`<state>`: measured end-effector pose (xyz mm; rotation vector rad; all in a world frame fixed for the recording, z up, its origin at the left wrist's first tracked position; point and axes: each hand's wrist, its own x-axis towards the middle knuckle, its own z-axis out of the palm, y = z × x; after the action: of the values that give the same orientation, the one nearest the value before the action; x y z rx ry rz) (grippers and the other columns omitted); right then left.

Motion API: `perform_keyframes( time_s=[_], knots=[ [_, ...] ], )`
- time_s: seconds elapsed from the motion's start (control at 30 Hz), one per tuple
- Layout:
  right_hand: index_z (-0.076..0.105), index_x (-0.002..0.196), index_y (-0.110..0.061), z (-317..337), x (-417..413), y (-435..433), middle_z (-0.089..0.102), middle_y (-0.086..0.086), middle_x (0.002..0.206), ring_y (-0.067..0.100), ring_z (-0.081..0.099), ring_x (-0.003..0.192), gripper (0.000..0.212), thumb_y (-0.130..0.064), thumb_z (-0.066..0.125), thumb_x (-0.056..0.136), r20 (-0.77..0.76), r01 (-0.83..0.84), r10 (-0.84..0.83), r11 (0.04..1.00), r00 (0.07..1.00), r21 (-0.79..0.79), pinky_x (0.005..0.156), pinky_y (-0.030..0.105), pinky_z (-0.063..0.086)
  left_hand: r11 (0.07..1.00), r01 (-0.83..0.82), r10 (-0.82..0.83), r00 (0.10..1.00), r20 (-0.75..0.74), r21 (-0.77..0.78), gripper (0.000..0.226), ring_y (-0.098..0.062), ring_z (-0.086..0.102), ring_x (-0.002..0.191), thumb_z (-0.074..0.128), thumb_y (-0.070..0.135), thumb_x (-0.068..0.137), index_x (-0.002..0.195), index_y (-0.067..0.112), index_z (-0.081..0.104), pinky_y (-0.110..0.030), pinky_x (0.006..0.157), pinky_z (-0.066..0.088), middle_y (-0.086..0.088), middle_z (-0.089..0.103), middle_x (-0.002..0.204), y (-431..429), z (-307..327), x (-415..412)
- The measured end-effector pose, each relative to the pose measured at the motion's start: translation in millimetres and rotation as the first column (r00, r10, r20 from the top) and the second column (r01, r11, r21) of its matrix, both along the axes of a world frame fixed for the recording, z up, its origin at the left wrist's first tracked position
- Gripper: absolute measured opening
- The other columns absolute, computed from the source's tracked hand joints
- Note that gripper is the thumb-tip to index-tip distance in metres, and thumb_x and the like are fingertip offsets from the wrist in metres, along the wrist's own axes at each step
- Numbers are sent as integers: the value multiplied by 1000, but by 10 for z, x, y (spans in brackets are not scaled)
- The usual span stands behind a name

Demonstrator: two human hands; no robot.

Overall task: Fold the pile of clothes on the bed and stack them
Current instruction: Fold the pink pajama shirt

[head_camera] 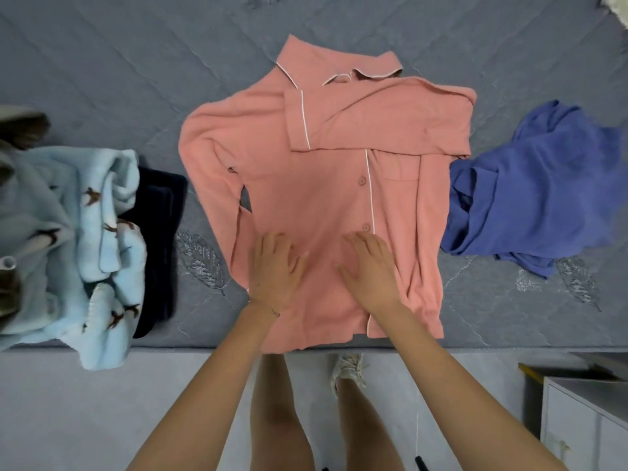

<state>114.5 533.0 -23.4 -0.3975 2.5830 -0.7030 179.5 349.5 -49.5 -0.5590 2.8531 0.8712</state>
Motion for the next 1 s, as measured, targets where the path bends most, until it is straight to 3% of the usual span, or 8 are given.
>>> perform_keyframes(
  time_s=[0.1, 0.27, 0.37, 0.5, 0.7, 0.8, 0.9, 1.0],
  knots=[
    [54, 137, -16, -11, -130, -299, 54, 8, 134, 30, 44, 130, 54, -30, 65, 85, -3, -31, 31, 999, 1000, 7, 116, 48, 28, 999, 4, -4, 1000, 5, -40, 43, -31, 49, 113, 45, 47, 90, 101, 9, 63, -44, 93, 42, -9, 55, 118, -340, 25, -118],
    [54, 138, -17, -2, -387, -845, 54, 7, 136, 27, 44, 130, 55, -36, 67, 89, 5, -27, 27, 999, 1000, 19, 114, 38, 27, 1000, -26, 26, 1000, -15, 3, 43, -29, 49, 113, 47, 49, 88, 102, 12, 63, -43, 95, 40, -8, 53, 119, -910, 75, -368],
    [52, 140, -15, -54, -572, -1146, 53, 11, 139, 32, 44, 131, 57, -38, 63, 88, -15, -77, 77, 997, 997, 19, 112, 48, 35, 994, 15, -15, 1000, 1, -108, 44, -31, 48, 111, 45, 49, 89, 111, 14, 60, -47, 92, 42, -9, 52, 121, -1259, 84, -550],
    [47, 144, -17, -128, -833, -1483, 45, 12, 147, 33, 36, 139, 60, -35, 66, 90, -24, -129, 130, 991, 991, 42, 117, 42, 24, 967, 11, -14, 1000, -11, -254, 47, -36, 48, 109, 47, 44, 89, 117, 8, 57, -52, 91, 46, -18, 53, 121, -1579, 45, -763],
    [50, 141, -13, -261, -1198, -1838, 48, 14, 145, 37, 40, 137, 62, -32, 64, 84, -73, -227, 227, 974, 971, 16, 114, 48, 32, 956, -40, 66, 995, 81, -290, 54, -43, 46, 120, 55, 43, 93, 131, 6, 51, -56, 99, 42, -26, 48, 134, -1777, -153, -886],
    [52, 139, -8, -337, -1360, -1957, 50, 18, 142, 41, 43, 134, 64, -28, 67, 80, -92, -278, 279, 960, 956, 23, 111, 52, 35, 967, -139, 166, 980, 112, -213, 62, -46, 37, 135, 60, 32, 96, 146, 2, 38, -56, 109, 34, -29, 35, 149, -1804, -187, -935],
    [51, 139, -3, -389, -1505, -2095, 48, 21, 143, 42, 40, 135, 65, -25, 69, 80, -66, -359, 360, 933, 931, 29, 111, 54, 34, 923, -380, 370, 921, 122, 69, 61, -36, 22, 145, 42, 31, 104, 154, 5, 18, -47, 118, 24, -21, 19, 159, -1888, -173, -1072],
    [47, 141, -2, -331, -1633, -2266, 45, 22, 145, 40, 37, 137, 66, -25, 68, 83, -20, -371, 370, 928, 929, -31, 115, 50, 28, 769, -566, 570, 817, 83, 297, 52, -28, 46, 130, 44, 26, 103, 149, 6, 30, -41, 111, 38, -15, 49, 140, -2044, -230, -1218]
  ],
)
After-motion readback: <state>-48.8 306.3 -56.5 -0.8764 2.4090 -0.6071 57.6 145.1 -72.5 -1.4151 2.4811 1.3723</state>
